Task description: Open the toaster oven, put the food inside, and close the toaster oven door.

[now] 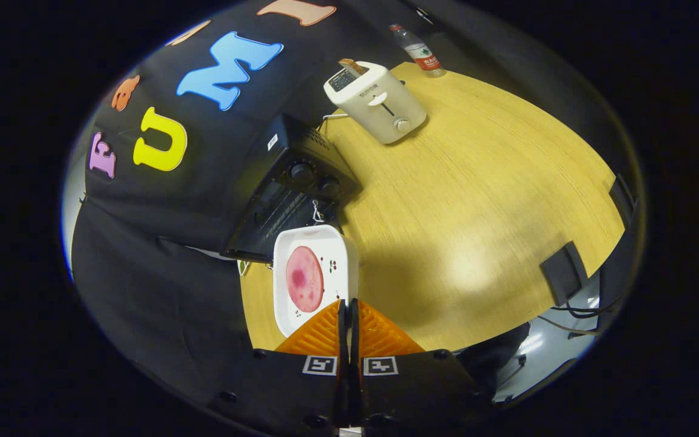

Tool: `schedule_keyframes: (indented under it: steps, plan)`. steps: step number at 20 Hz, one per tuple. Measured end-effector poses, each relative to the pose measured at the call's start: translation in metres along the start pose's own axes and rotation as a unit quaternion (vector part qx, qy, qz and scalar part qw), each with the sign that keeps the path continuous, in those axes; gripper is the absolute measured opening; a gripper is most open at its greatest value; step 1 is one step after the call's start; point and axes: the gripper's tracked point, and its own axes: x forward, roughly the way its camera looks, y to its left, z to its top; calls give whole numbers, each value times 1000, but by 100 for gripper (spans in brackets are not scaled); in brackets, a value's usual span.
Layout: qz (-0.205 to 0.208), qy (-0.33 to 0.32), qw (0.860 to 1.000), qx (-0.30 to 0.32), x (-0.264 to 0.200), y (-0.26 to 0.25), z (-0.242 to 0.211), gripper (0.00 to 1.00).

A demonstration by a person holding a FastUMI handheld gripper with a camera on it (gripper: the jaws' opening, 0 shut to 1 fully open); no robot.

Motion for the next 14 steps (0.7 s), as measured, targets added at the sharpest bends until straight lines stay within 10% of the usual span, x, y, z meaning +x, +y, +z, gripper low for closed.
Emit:
schedule_keyframes:
  steps: [14]
  plan:
    - [50, 23, 993, 100, 147, 65, 13, 2]
